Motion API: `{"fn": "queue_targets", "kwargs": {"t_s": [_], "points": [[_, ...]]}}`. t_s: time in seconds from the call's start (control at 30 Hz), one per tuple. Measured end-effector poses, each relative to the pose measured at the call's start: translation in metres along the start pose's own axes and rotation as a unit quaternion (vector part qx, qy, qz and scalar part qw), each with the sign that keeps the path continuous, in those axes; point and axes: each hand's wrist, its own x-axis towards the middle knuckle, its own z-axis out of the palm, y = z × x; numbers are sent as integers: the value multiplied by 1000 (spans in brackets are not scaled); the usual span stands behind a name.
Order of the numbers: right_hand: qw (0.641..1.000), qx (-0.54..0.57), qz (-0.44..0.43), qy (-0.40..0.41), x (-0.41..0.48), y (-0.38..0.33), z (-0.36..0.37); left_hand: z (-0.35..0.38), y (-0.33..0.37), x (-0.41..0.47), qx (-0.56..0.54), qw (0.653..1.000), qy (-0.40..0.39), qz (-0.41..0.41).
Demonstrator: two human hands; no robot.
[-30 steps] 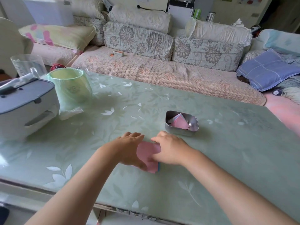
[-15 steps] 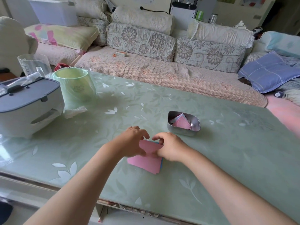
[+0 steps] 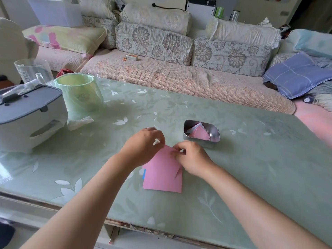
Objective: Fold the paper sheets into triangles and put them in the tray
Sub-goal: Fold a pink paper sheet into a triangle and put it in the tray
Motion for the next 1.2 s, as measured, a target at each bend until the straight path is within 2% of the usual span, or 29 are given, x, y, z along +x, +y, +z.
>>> {"fn": "queue_targets", "kwargs": {"t_s": [0.1,0.3,0.47,0.63,0.7,0.8,0.93,1.03,1.2], "points": [[996,83,19,12,-8,6,-6,4,6,2,-94,995,-7,-19],[980,190,43,36,-36,30,-28,22,27,11,-113,991,-50,-45],[997,65,18,38,-60,51,-53,38,46,16,-162,981,-70,-81],[990,-82,-108,48,-74,55,-75,51,61,21,-218,962,-83,-145],[982,-134,-126,46,-75,58,-80,55,66,23,-256,948,-87,-170],[975,-164,-142,39,-79,58,-81,61,75,24,-276,940,-94,-179],[977,-128,-161,62,-84,61,-84,69,83,26,-255,949,-100,-158],[985,-78,-131,77,-85,68,-85,74,88,27,-215,963,-107,-124],[997,18,7,80,-83,81,-86,78,98,25,-210,963,-136,-95]]}}
